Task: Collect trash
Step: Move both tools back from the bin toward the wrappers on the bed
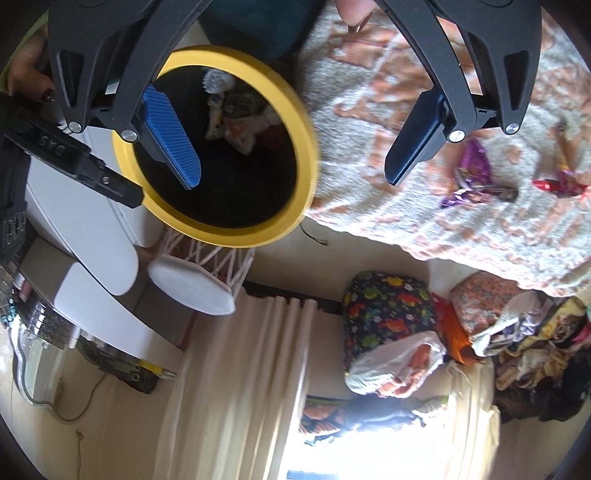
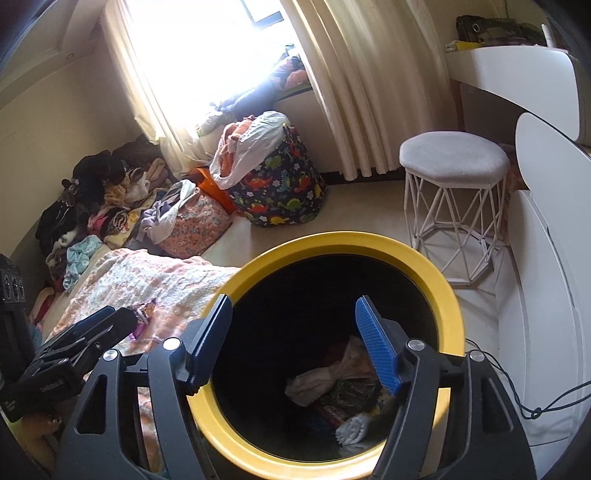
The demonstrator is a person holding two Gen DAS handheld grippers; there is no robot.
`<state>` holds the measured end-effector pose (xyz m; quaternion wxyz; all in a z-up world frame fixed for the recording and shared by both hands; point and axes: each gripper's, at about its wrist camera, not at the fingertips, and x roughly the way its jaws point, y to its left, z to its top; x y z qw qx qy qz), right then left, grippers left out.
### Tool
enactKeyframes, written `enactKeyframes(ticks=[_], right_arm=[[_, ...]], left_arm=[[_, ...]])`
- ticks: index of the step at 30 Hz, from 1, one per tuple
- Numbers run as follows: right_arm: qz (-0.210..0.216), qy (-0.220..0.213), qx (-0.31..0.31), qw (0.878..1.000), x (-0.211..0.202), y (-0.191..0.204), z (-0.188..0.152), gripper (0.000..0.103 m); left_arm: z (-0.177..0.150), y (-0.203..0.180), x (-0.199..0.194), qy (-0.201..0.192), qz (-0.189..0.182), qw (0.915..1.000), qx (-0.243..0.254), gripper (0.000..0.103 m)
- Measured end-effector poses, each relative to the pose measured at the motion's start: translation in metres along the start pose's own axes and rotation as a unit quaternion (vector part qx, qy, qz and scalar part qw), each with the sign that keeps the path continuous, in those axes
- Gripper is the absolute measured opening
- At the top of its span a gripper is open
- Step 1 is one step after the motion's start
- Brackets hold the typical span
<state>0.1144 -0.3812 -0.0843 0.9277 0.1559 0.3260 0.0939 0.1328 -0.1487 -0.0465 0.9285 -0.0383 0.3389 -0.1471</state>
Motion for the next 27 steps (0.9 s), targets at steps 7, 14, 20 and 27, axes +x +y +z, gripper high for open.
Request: enactKeyframes(ticks=[7, 14, 20, 27], right_arm=[[0.022, 0.0, -0.028, 0.999, 0.006, 0.029, 0.005, 0.071], [0.044, 0.009, -0.055, 0.997, 0.02, 0.064, 0.009, 0.074], [0.064, 0.019, -0.077, 0.995, 0.034, 0.096, 0.011, 0.075], [0.092, 0.031, -0.107, 0.99, 0.053, 0.137, 0.01, 0.077]], left_arm=[[0.003, 0.028, -0.015, -0.024, 0.03, 0.9991, -0.018, 0.092], [0.004, 0.058, -0.031, -0.043, 0.057, 0.9965, -0.043, 0.092], [-0.001, 0.087, -0.043, -0.053, 0.086, 0.9928, -0.064, 0.092], [-0.01, 0.125, -0.055, -0.058, 0.117, 0.9869, -0.095, 0.092]])
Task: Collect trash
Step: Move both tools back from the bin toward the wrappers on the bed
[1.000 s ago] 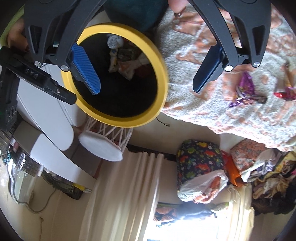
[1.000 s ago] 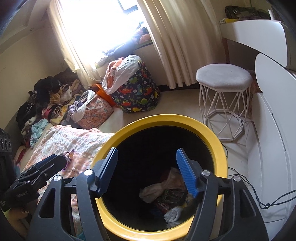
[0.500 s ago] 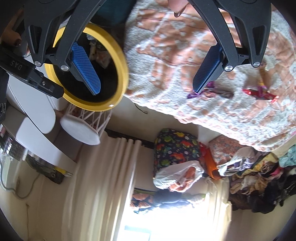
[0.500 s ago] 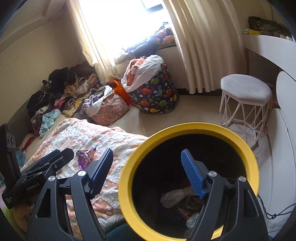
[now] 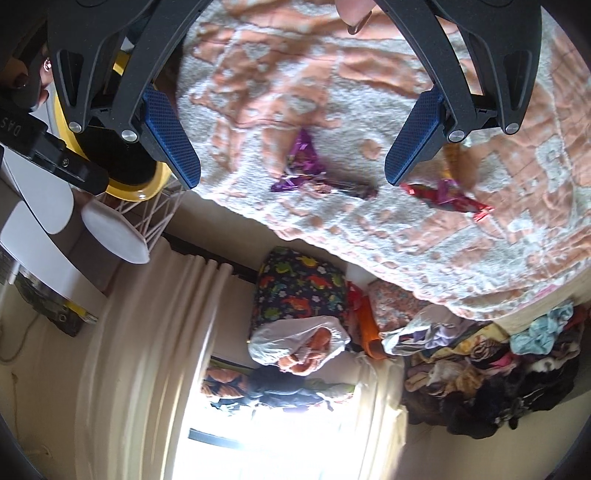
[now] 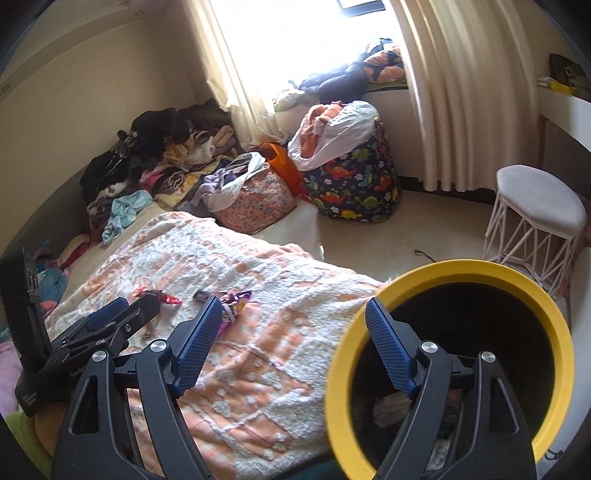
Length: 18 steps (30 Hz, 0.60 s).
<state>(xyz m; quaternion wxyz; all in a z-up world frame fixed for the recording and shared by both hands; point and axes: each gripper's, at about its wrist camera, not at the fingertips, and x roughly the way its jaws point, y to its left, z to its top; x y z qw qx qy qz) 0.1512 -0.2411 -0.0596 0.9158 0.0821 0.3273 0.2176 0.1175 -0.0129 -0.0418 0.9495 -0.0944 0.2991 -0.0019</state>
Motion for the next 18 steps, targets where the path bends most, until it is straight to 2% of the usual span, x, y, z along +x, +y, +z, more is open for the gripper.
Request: enactKeyframes(ticks=[9, 18], right_arm=[[0.03, 0.029, -0.03, 0.999, 0.04, 0.04, 0.007, 0.078], [0.051, 0.068, -0.054, 0.995, 0.088, 0.073, 0.003, 0.078]], left_arm=[[-0.003, 0.053, -0.003, 0.001, 0.04, 0.9985, -0.039, 0.092], [-0.01, 0.098, 0.007, 0.013, 0.065, 0.9948, -0.078, 0.092]])
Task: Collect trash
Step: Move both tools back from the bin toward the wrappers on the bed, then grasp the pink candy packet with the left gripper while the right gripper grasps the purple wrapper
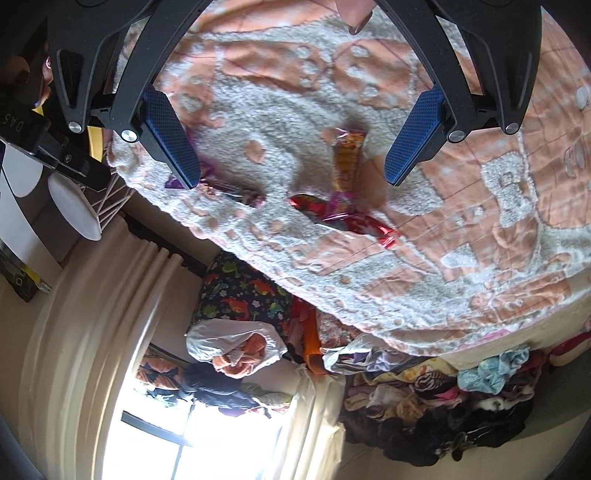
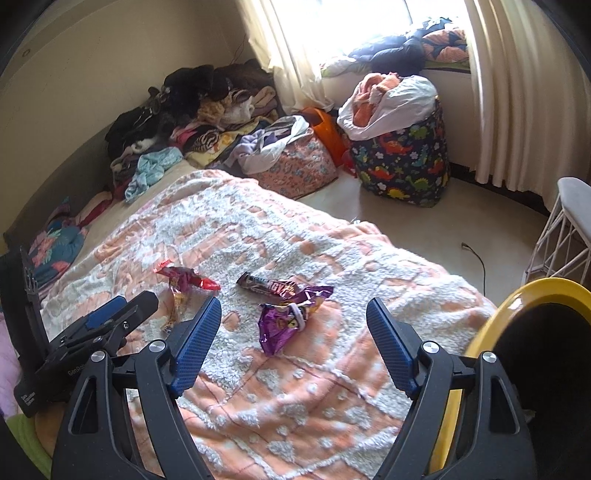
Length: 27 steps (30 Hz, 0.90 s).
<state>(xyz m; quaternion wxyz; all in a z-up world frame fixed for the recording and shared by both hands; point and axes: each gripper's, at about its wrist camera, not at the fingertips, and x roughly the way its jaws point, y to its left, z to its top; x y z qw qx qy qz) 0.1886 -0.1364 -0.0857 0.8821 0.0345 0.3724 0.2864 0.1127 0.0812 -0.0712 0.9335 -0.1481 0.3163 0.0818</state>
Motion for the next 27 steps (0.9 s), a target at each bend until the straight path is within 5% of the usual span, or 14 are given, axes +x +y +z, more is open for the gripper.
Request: enactKeyframes(ticks=[6, 12, 15, 17, 27], right_arm=[[0.003, 0.031, -0.012, 0.999, 0.031, 0.009, -0.003, 0.078], [0.003, 0.059, -0.021, 0.998, 0.06, 0.014, -0.006, 0.078], [0.0, 0.071, -0.022, 0.997, 0.072, 0.015, -0.006, 0.074], [-0.003, 0.077, -0.024, 0.997, 0.079, 0.012, -0.007, 0.068], [0.009, 0.089, -0.012, 0.996, 0.092, -0.001, -0.012, 0.047]], left_arm=[[-0.004, 0.022, 0.013, 0.013, 0.009, 0.9997, -0.02, 0.091], [-0.009, 0.035, 0.027, 0.033, 0.012, 0.9986, -0.04, 0.08], [-0.011, 0.037, 0.034, 0.041, 0.008, 0.998, -0.047, 0.078], [-0.012, 0.037, 0.039, 0.048, 0.005, 0.9976, -0.049, 0.065], [-0.014, 0.039, 0.066, 0.078, 0.015, 0.9954, -0.054, 0.043]])
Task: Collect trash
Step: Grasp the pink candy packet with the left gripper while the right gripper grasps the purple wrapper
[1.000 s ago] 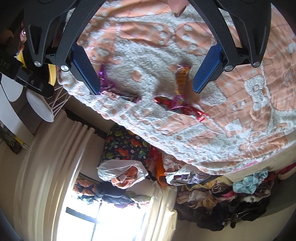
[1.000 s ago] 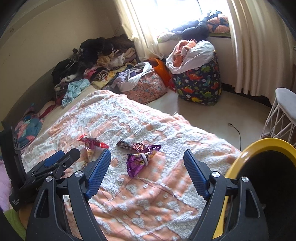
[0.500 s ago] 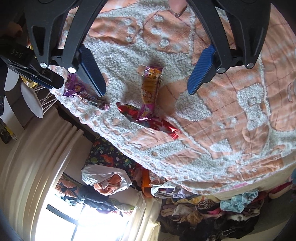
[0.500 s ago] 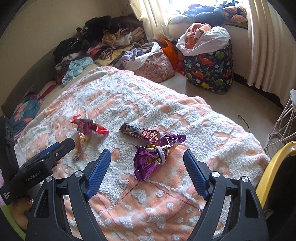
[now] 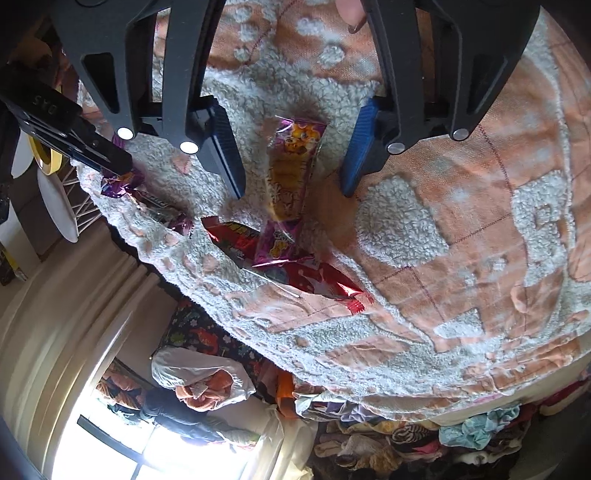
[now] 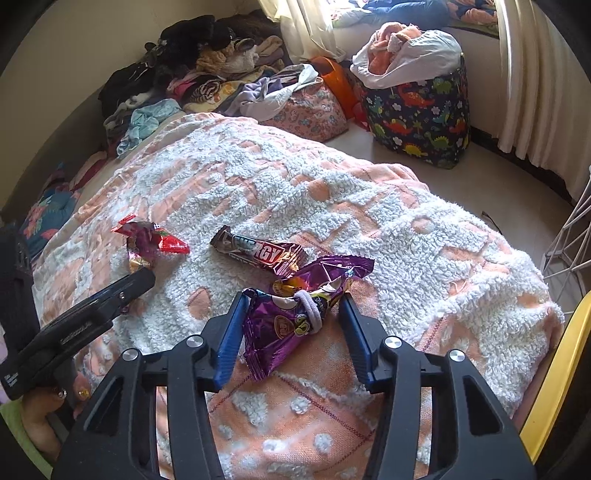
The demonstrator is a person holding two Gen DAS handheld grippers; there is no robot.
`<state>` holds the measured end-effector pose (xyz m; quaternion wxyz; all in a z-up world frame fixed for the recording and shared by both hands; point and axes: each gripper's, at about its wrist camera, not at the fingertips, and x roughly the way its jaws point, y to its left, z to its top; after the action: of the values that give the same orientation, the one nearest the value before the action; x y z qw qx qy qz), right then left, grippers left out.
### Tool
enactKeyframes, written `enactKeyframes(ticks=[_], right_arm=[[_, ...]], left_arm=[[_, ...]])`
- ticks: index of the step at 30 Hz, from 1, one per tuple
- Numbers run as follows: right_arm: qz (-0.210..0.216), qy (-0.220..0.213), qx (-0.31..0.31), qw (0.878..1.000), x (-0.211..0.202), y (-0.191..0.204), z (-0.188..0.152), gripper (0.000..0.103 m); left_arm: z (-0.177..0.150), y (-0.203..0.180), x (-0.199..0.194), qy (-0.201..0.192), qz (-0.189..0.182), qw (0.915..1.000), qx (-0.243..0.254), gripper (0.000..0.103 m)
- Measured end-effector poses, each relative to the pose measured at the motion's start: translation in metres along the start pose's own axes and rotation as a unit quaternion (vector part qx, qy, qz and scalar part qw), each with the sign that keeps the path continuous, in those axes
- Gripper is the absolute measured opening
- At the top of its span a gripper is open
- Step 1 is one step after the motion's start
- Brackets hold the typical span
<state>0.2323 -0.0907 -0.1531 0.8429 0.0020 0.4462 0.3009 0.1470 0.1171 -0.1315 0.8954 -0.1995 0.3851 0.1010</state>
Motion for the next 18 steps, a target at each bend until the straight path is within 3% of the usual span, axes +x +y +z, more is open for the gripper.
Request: enactKeyframes(ticks=[7, 18], right_arm=[[0.001, -0.007, -0.005, 1.0, -0.008, 0.001, -0.009, 0.039], [0.011, -0.016, -0.007, 1.0, -0.029, 0.004, -0.019, 0.035]], left_arm=[[-0.001, 0.006, -0.001, 0.003, 0.013, 0.9999, -0.002, 0.023], [-0.005, 0.004, -0.014, 0.006, 0.001, 1.0, 0.006, 0.019]])
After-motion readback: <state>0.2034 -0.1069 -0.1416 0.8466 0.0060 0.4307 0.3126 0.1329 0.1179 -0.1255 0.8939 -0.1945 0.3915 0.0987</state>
